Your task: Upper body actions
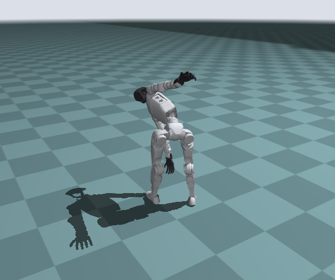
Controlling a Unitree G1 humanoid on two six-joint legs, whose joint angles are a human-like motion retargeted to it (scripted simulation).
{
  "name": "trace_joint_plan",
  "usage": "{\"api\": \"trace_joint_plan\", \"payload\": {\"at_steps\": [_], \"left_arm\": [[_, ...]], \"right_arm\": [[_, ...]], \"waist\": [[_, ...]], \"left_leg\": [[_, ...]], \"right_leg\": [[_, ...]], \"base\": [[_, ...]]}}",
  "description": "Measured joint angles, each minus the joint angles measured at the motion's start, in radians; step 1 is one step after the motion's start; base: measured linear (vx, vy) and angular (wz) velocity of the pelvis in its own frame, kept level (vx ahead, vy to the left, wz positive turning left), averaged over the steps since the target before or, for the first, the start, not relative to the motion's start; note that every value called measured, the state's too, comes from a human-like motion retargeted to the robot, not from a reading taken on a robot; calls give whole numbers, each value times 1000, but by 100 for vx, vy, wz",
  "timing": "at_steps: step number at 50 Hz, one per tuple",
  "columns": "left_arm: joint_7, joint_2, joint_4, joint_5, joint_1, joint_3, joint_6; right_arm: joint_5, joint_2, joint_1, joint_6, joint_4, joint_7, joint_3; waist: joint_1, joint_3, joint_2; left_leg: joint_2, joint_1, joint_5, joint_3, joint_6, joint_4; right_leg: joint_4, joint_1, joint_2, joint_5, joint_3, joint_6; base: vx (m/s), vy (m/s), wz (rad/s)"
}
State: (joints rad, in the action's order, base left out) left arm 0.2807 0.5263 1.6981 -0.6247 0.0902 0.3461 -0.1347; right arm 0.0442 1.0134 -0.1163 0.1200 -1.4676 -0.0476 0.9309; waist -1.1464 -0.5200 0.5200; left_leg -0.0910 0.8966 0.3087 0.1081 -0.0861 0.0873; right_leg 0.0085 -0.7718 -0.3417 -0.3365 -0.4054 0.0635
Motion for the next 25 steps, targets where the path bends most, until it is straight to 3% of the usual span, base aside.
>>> {"api": "trace_joint_plan", "payload": {"at_steps": [6,12,15,20,25], "left_arm": [[47,-44,2,-90,51,-31,10],[64,-32,2,-163,30,-61,-41],[108,-21,2,-158,5,-97,-82],[64,-23,-16,-121,-31,-160,-67],[63,-53,-27,-129,-48,-185,-76]], "right_arm": [[-115,7,-238,-123,33,17,-236],[-173,-18,-372,-156,75,107,-398],[-180,-21,-403,-159,83,61,-443],[-259,0,-400,-171,90,-80,-476],[-327,-10,-316,-154,118,-44,-456]], "waist": [[3,0,0],[36,0,0],[53,0,0],[83,0,0],[127,0,0]], "left_leg": [[14,155,16,-35,-16,0],[25,249,28,-58,-17,0],[31,274,30,-64,-18,0],[39,264,30,-63,-11,0],[47,168,19,-81,-5,0]], "right_leg": [[4,-127,24,3,-8,-4],[4,-203,51,5,-7,-9],[-3,-224,57,3,-11,-12],[-4,-223,62,-2,-16,-14],[-1,-133,66,0,-50,5]], "base": [[26,-15,27],[10,3,3],[-3,1,-3],[-15,2,-14],[-20,-6,-15]]}}
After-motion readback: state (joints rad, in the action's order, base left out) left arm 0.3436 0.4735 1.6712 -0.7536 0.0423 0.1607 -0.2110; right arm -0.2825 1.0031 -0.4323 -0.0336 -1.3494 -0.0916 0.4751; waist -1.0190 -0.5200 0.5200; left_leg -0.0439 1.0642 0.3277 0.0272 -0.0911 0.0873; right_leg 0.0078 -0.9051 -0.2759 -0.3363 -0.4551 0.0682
